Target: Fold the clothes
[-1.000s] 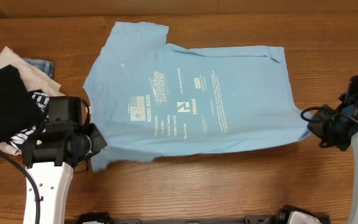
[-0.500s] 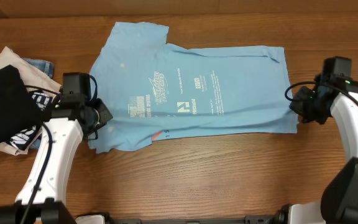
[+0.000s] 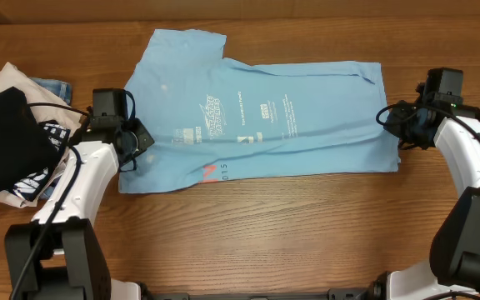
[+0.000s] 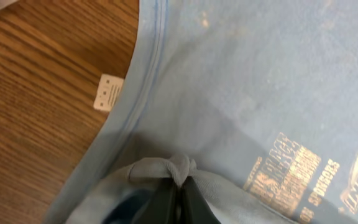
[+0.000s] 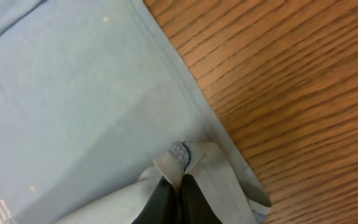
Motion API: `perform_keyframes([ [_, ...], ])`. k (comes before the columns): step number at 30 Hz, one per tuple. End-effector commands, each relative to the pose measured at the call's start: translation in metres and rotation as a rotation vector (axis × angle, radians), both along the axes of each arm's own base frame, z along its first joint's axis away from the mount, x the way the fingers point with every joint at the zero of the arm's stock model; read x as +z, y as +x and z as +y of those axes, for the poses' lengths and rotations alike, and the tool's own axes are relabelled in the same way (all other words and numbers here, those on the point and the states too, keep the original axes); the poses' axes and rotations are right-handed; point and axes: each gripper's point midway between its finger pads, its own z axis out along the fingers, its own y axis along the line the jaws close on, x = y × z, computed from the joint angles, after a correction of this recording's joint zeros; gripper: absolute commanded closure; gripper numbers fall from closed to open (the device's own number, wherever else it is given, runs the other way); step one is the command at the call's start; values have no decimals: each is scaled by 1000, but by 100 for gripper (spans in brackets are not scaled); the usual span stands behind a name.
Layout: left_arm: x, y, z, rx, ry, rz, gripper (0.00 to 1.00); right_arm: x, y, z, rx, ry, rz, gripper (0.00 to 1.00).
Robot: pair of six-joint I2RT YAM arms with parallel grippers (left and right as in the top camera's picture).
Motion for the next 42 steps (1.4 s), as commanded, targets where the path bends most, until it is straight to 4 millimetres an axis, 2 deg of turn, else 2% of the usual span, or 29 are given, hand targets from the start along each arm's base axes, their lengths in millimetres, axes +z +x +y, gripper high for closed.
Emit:
perform_keyframes([
  [1, -12, 2, 8, 24, 30, 14, 89, -1, 0, -10, -23, -53, 7, 96],
  [3, -15, 6, 8, 24, 30, 9, 86, 0, 2, -11, -23, -54, -1, 94],
  [4, -16, 8, 7, 22, 24, 2, 85, 0, 3, -11, -24, -55, -5, 83],
  [5, -15, 10, 7, 21, 24, -5, 74, 1, 4, -11, -24, -56, -10, 74],
  [7, -14, 10, 7, 14, 26, -8, 39, 1, 4, -11, -24, -57, -12, 64],
  [8, -15, 10, 5, 0, 19, -3, 29, 1, 4, -11, -23, -57, -11, 57],
  [9, -16, 7, 1, -21, 1, 8, 26, 1, 4, -11, -23, -57, -11, 56],
  [13, -25, -15, -21, -96, -103, 103, 22, -1, -1, -10, -23, -52, 8, 56],
  [19, -32, -49, -37, -141, -188, 239, 19, -5, -11, -8, -22, -42, 53, 56],
  [27, -33, -56, -38, -153, -187, 269, 18, -18, -30, 0, -15, -5, 146, 56],
  [34, -35, -68, -45, -168, -192, 319, 13, -50, -41, 12, 2, 72, 253, 57],
  [38, -35, -79, -50, -173, -214, 361, 10, -59, -50, 15, 3, 91, 306, 58],
  [42, -33, -78, -59, -186, -264, 350, 11, -58, -40, 20, 18, 124, 261, 58],
])
